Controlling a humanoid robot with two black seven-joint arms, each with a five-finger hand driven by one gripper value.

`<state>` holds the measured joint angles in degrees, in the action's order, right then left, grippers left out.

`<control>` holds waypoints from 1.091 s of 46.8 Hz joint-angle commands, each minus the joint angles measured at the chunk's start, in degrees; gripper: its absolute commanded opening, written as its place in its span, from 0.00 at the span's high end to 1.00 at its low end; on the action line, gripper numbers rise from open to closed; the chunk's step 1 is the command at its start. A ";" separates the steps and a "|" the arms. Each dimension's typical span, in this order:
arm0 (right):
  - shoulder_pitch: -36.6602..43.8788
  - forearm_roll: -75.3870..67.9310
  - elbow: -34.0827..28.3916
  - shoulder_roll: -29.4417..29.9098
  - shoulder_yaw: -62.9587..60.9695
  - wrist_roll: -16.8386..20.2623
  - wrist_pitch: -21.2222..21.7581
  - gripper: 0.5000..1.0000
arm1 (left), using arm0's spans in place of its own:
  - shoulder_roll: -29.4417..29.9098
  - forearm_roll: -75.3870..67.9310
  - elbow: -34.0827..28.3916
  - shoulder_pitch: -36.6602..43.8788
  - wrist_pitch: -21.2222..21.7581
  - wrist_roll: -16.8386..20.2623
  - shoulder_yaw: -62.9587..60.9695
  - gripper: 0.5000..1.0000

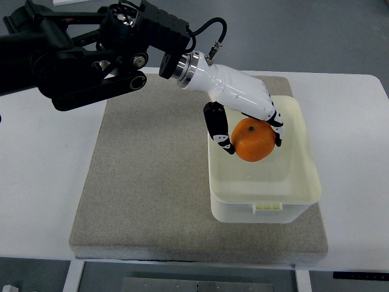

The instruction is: Put orange in box with left hand

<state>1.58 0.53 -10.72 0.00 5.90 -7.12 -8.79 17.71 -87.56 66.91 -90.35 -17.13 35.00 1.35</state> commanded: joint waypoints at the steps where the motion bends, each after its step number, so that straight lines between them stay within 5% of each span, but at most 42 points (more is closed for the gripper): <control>1: 0.00 -0.01 0.00 0.00 -0.01 0.00 0.00 0.14 | 0.13 0.46 -0.20 0.44 0.61 0.00 0.76 0.90; 4: 0.00 -0.01 0.00 0.00 -0.01 0.00 0.00 0.14 | 0.31 0.46 -0.29 0.62 0.61 0.00 0.85 0.81; 6: 0.00 -0.01 0.00 0.00 -0.01 0.00 0.00 0.14 | 0.31 0.63 -0.38 0.70 0.96 0.00 1.02 0.49; 16: 0.00 -0.01 0.00 0.00 0.08 0.00 0.00 0.14 | 0.31 0.90 -0.56 1.67 0.96 0.00 1.11 0.31; 51: 0.00 -0.01 0.00 0.00 -0.01 0.00 0.00 0.14 | 1.80 0.37 -6.26 2.55 0.96 0.00 0.67 0.26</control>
<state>1.58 0.52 -10.72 0.00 5.91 -7.12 -8.79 18.91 -87.18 61.90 -87.80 -16.17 35.01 2.09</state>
